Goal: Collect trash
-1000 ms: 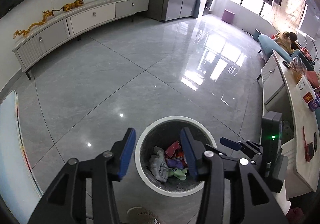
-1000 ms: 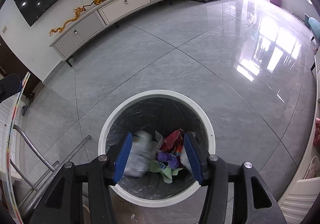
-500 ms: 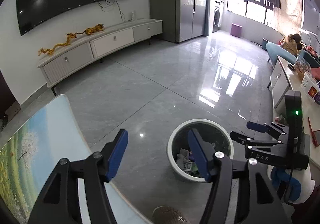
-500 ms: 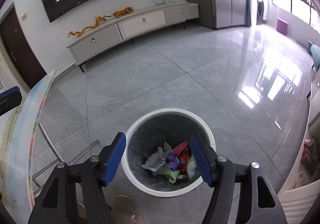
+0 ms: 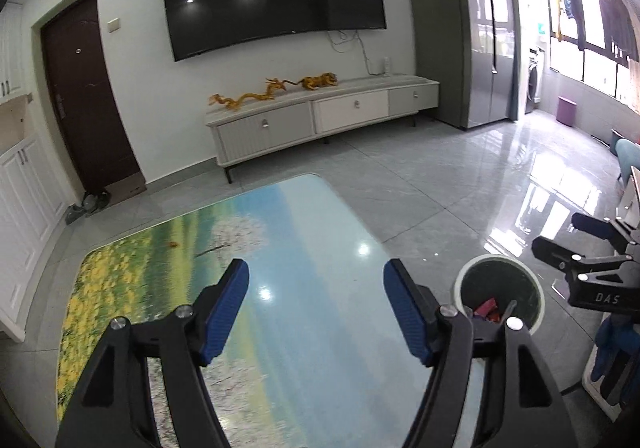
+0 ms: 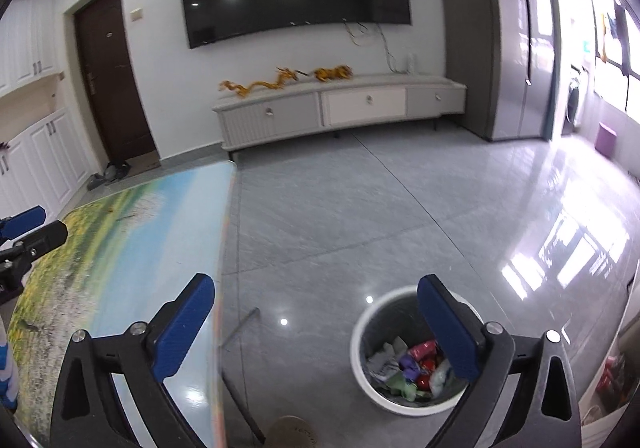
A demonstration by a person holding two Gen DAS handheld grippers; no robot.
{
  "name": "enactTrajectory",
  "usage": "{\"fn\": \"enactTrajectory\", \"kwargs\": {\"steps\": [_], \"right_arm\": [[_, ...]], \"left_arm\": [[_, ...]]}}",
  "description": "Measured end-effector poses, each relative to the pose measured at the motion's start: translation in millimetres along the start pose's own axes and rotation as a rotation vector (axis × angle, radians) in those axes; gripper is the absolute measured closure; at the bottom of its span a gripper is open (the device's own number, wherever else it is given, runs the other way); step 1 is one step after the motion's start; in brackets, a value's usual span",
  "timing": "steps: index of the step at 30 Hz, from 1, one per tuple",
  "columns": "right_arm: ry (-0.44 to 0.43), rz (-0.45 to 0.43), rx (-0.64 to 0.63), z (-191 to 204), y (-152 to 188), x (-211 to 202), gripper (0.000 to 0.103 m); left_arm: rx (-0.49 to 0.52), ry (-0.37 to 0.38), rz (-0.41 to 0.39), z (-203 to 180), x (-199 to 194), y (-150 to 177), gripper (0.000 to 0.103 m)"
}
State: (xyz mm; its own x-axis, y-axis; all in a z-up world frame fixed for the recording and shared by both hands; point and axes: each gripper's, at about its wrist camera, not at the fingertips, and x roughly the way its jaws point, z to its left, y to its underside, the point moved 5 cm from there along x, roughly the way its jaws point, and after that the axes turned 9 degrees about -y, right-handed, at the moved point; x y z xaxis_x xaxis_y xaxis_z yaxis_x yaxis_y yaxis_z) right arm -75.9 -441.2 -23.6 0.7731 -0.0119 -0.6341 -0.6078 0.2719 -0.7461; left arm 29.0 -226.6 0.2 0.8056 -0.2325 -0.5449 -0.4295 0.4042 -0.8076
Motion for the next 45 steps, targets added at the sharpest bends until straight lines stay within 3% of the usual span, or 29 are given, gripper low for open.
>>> {"fn": "enactTrajectory", "kwargs": {"steps": [6, 14, 16, 28, 45], "right_arm": [[-0.035, -0.018, -0.107, 68, -9, 4, 0.000], [-0.042, -0.051, -0.171, 120, -6, 5, 0.000], [-0.030, -0.069, -0.173, 125, -10, 1, 0.000], [0.031, -0.139, -0.168, 123, -21, -21, 0.000], [0.068, -0.154, -0.131, 111, -16, -23, 0.000]], "left_arm": [[-0.069, -0.140, -0.001, 71, -11, 23, 0.034], [-0.151, -0.273, -0.045, 140, -39, 44, 0.002], [-0.169, -0.296, -0.079, 151, -48, 46, 0.000], [-0.258, -0.318, -0.165, 162, -75, 38, 0.000], [-0.229, -0.299, -0.180, 150, -72, 39, 0.000]]}}
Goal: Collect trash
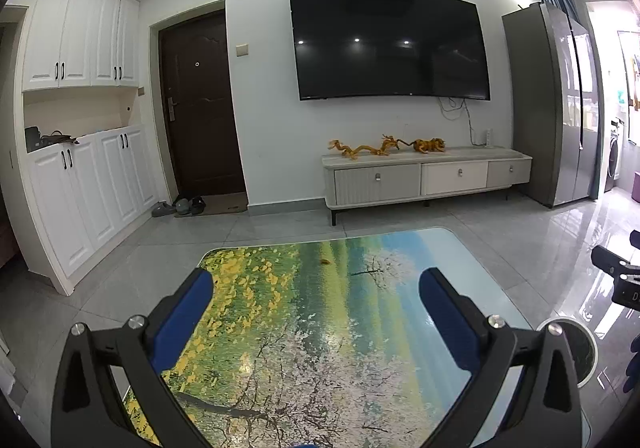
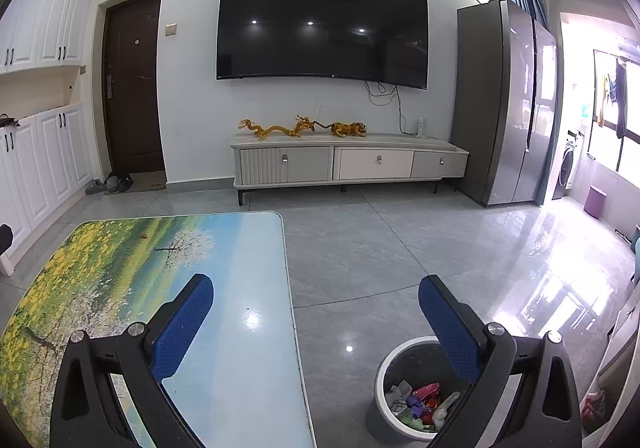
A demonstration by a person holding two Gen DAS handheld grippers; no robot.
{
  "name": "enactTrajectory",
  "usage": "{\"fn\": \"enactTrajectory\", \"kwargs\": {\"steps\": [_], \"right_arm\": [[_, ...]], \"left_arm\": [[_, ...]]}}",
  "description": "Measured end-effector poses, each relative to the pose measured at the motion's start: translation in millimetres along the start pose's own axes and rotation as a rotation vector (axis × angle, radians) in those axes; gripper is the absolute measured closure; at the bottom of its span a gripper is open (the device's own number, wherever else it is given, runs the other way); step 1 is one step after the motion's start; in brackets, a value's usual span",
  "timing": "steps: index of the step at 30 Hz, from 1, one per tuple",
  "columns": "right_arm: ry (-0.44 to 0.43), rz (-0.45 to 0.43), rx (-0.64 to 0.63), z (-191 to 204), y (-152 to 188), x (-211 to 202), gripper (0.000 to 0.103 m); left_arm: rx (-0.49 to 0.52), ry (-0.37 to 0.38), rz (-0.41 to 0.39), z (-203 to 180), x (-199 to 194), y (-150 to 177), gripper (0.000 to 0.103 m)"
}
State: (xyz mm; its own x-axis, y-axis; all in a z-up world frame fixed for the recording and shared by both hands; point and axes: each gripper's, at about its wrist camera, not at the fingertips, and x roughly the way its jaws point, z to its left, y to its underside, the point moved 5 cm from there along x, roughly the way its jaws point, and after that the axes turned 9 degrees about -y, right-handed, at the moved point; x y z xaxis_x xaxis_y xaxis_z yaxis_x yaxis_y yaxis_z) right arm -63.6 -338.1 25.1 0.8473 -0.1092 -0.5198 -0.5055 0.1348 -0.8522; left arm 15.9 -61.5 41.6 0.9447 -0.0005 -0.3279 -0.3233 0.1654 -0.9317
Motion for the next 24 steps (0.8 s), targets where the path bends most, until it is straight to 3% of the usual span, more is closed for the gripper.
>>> {"fn": "enactTrajectory", "kwargs": {"steps": [24], "right_arm": [[0.069, -0.035, 0.029, -20, 0, -11, 0.000]], "left_arm": [[0.038, 0.023, -0.003, -14, -2, 2, 0.000]]}}
